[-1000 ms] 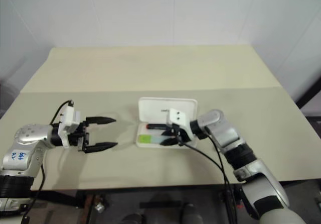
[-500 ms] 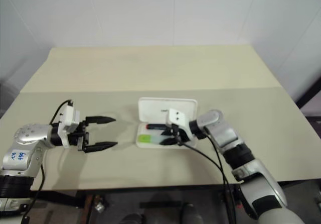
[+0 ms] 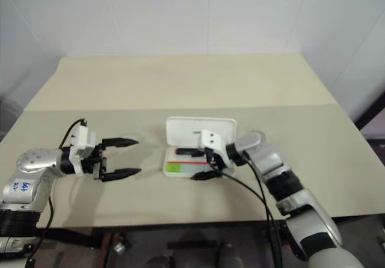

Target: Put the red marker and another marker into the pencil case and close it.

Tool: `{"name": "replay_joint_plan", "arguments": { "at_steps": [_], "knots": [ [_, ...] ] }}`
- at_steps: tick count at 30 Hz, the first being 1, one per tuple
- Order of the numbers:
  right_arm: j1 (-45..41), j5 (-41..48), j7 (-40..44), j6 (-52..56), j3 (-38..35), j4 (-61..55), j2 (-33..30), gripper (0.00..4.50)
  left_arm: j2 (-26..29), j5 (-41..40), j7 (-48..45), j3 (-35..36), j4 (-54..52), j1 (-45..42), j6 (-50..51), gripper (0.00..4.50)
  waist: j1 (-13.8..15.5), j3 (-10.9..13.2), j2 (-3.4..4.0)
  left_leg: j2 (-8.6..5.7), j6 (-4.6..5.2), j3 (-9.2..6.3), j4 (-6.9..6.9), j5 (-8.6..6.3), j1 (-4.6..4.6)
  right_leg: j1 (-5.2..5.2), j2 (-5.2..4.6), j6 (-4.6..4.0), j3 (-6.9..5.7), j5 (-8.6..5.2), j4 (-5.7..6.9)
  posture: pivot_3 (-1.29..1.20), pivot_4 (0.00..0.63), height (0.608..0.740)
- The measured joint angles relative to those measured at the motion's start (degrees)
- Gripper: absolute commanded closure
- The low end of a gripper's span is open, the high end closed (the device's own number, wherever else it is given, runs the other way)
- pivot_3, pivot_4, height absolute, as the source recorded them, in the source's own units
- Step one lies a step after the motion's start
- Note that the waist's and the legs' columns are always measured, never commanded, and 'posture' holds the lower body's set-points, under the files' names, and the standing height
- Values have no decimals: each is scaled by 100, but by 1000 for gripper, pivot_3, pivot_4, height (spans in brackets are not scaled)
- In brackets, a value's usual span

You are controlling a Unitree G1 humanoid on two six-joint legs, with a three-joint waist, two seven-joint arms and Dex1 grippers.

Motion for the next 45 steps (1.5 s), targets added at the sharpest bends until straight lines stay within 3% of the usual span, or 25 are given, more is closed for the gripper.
{"name": "replay_joint_plan", "arguments": {
  "at_steps": [4, 8, 13, 21, 26, 35, 45],
  "knots": [
    [-99, 147, -89, 64, -252, -148, 8, 21, -20, 0, -2, -6, 7, -19, -1, 0, 10, 0, 0, 0, 0, 0, -3, 0, -2, -1, 0, 0, -1, 0, -2, 0, 150, 740],
    [72, 579, -138, 382, -737, -1043, -93, 21, -135, 1, -12, -82, 14, -113, 2, 0, 34, 0, 0, 2, 1, -4, -4, -7, -6, 1, 0, 0, -5, 0, -2, 0, 150, 740],
    [1276, 1165, -386, 1064, -1319, -2567, -640, 21, -310, -1, -60, -286, 12, -230, 38, 0, 67, 0, 0, -1, 17, -8, 3, -24, -21, 5, -3, 1, -11, -1, -11, 0, 150, 740],
    [2978, 1920, -1901, 2125, -3122, -4437, -860, 21, -649, 1, -185, -604, 139, -552, 44, 0, 46, 0, 0, 1, 19, -5, 6, -26, -14, 9, -1, -2, -8, -4, -26, 0, 150, 740],
    [3987, 1911, -3121, 2157, -4076, -4974, -511, 21, -859, 21, -270, -742, 491, -713, -19, 0, 46, 0, -1, 1, 20, 1, 9, -26, -4, 12, 0, -2, -2, -3, -17, 0, 150, 740],
    [5413, 1298, -4823, 2005, -4305, -5262, 314, 21, -1069, 109, -529, -914, 954, -1128, -194, 0, 34, -2, -3, -1, 20, 7, 9, -26, 1, 16, -1, -2, 5, -3, -19, 0, 150, 740],
    [5611, 898, -5540, 1465, -4015, -4765, 904, 21, -1072, 139, -756, -937, 1155, -1364, -224, 0, 28, -2, -2, 1, 20, 7, 7, -26, 3, 17, 2, -7, 5, -6, -19, 0, 150, 740]
  ]
}}
